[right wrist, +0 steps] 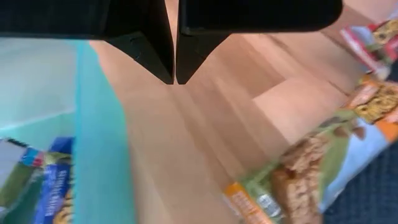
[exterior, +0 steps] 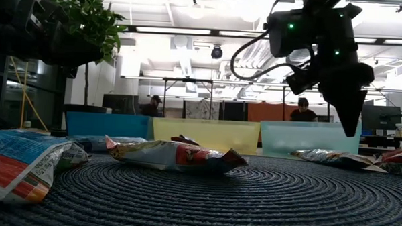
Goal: Pick and place Granola Bars by type
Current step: Adjust the green bin
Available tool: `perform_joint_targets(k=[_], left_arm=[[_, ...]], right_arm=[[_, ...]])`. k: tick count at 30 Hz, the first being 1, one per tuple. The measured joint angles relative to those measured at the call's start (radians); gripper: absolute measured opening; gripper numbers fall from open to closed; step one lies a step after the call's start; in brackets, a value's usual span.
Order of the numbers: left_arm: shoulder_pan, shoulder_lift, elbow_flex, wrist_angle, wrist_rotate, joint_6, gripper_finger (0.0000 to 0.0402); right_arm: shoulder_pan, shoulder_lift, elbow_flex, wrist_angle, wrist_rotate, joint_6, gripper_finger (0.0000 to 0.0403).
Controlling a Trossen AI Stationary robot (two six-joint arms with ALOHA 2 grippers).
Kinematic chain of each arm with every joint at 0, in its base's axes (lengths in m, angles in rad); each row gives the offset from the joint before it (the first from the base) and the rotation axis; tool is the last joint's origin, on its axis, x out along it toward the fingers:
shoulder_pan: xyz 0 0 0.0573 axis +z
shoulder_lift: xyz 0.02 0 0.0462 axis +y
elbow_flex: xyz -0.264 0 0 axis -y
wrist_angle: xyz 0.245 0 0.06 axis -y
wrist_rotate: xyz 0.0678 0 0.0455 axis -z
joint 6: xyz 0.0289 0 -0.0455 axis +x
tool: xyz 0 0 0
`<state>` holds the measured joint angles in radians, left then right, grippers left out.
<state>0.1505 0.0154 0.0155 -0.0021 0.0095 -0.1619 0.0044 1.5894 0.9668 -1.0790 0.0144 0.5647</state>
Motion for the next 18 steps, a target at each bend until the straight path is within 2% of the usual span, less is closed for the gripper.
perform_joint_targets(k=[12,18], left_arm=[[0.0,0.0,0.0,0.0,0.0,0.0,0.0082],[0.0,0.0,0.0,0.0,0.0,0.0,0.0082]], right_arm=[[-0.006,0.0,0.0,-0.045,0.102,-0.079,0.0],[-0.045,0.0,-0.001,-0.068,0.159,-0.151,0.0]])
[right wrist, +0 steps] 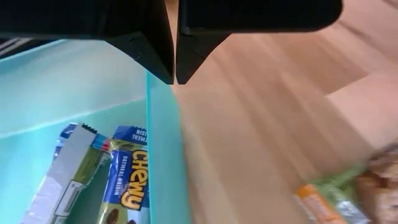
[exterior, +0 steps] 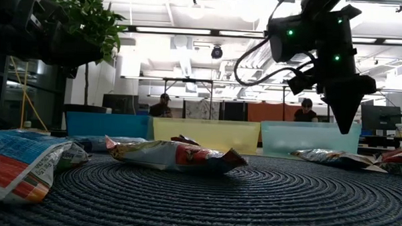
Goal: Pick and place Granola Bars by type
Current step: Adjust the green bin, then put the orange granola bar into the yellow bin
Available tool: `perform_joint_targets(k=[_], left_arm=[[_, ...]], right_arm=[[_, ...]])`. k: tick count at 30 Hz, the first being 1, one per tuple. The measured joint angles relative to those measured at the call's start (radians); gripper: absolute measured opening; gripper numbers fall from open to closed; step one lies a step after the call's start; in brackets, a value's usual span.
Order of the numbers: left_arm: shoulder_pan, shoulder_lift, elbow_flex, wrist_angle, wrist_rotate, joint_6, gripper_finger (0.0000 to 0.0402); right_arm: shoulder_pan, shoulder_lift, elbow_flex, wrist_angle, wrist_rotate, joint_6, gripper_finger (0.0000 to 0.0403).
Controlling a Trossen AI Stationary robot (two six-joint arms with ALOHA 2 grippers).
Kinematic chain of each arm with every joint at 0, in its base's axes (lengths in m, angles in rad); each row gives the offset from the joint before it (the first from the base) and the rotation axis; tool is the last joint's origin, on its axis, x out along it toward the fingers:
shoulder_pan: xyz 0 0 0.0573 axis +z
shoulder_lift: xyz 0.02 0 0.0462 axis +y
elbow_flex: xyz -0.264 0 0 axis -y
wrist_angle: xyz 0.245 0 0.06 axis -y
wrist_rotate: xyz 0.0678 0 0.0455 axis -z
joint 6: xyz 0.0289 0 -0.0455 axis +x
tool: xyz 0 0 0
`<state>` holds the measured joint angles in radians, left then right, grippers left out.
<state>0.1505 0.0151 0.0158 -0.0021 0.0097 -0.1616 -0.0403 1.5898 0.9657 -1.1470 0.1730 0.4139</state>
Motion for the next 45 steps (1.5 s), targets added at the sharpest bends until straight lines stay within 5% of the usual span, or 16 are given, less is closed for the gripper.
perform_joint_targets(k=[15,20,31,35,45], left_arm=[[0.0,0.0,0.0,0.0,0.0,0.0,0.0082],[0.0,0.0,0.0,0.0,0.0,0.0,0.0082],[0.0,0.0,0.0,0.0,0.0,0.0,0.0082],[0.0,0.0,0.0,0.0,0.0,0.0,0.0082],[0.0,0.0,0.0,0.0,0.0,0.0,0.0082]], right_arm=[[-0.149,0.0,0.0,-0.077,0.15,-0.146,0.0],[-0.159,0.0,0.0,-0.077,0.057,-0.12,0.0],[-0.142,-0.133,0.002,-0.041,-0.322,0.1,0.0],[-0.117,-0.226,0.002,0.132,-0.423,0.142,0.0],[-0.011,-0.314,0.003,0.566,-0.456,0.181,0.0]])
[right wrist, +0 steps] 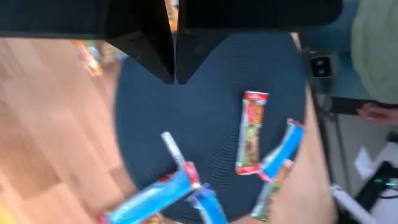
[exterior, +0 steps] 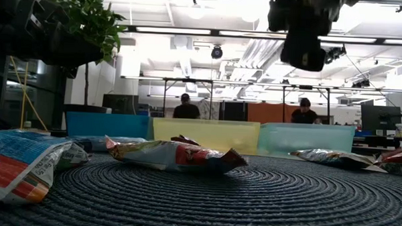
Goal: Pick and place Granola Bars by type
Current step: Put the orange granola bar into the yellow bin
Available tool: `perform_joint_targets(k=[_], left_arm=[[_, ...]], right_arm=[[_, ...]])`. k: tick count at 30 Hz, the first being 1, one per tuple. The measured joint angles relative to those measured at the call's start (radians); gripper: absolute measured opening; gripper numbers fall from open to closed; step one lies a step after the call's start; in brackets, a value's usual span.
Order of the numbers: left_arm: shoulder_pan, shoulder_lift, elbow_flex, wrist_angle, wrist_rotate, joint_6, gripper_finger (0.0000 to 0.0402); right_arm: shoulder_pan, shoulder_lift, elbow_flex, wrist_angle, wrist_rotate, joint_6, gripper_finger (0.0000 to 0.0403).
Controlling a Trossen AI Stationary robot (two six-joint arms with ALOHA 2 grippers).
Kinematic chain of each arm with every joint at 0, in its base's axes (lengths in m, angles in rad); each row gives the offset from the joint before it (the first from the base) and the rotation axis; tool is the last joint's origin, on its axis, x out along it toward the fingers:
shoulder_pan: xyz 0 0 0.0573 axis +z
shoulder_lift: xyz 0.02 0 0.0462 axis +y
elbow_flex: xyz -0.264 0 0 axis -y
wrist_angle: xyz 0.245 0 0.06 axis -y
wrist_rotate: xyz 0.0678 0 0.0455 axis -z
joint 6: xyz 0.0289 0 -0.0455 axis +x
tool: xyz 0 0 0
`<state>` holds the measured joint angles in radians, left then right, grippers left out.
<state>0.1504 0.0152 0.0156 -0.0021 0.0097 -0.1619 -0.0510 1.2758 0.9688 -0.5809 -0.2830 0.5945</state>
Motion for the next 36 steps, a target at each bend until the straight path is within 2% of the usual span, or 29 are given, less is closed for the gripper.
perform_joint_targets(k=[4,8,16,21,26,36], left_arm=[[0.0,0.0,0.0,0.0,0.0,0.0,0.0082],[0.0,0.0,0.0,0.0,0.0,0.0,0.0082],[0.0,0.0,0.0,0.0,0.0,0.0,0.0082],[0.0,0.0,0.0,0.0,0.0,0.0,0.0082],[0.0,0.0,0.0,0.0,0.0,0.0,0.0082],[0.0,0.0,0.0,0.0,0.0,0.0,0.0082]], right_arm=[[0.071,0.0,0.0,0.021,-0.047,0.057,0.0],[0.145,0.0,0.0,-0.001,-0.063,0.207,0.0],[0.274,0.005,-0.001,-0.025,0.136,0.493,0.0001],[0.327,0.036,-0.001,-0.044,0.174,0.602,0.0],[0.349,0.109,-0.001,-0.117,0.243,0.868,0.0001],[0.341,0.242,-0.002,-0.119,0.285,0.872,0.0001]])
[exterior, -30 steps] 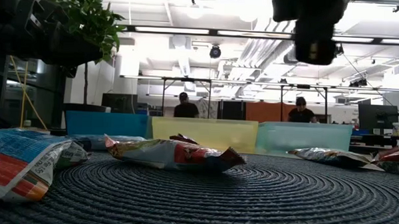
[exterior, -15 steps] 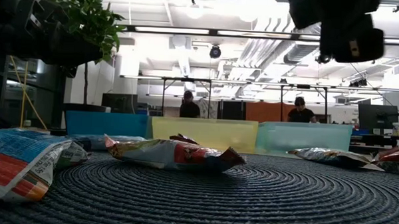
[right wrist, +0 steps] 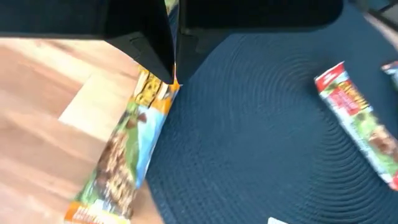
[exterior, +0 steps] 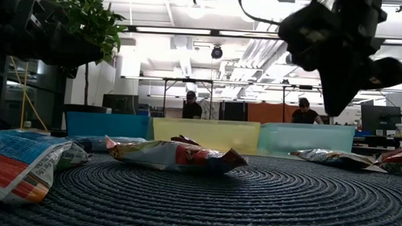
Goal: Pick and place Granola Bars by type
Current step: Put the orange granola bar into the yellow bin
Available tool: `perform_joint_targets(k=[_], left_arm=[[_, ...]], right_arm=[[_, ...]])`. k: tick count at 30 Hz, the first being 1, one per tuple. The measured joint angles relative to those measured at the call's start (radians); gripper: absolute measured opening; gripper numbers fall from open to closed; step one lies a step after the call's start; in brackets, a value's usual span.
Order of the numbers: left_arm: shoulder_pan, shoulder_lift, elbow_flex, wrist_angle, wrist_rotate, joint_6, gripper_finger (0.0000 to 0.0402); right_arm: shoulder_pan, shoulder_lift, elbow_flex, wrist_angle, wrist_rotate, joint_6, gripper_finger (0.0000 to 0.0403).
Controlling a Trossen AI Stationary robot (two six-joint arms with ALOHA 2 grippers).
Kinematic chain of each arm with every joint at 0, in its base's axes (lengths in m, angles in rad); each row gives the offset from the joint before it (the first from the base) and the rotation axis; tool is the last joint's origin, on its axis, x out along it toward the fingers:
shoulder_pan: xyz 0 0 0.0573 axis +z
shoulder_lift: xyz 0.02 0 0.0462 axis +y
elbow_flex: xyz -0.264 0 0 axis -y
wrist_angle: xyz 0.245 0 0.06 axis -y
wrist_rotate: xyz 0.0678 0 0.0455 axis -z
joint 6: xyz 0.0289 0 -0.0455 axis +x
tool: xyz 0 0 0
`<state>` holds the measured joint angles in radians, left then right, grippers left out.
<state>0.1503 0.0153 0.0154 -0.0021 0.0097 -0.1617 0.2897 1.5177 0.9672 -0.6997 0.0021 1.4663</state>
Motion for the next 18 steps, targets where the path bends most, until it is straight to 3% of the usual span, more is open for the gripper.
perform_joint_targets(k=[6,18], left_arm=[[0.0,0.0,0.0,0.0,0.0,0.0,0.0082],[0.0,0.0,0.0,0.0,0.0,0.0,0.0082]], right_arm=[[-0.021,0.015,0.0,-0.021,0.033,-0.01,0.0032],[-0.066,0.015,0.0,-0.037,0.096,-0.009,0.019]])
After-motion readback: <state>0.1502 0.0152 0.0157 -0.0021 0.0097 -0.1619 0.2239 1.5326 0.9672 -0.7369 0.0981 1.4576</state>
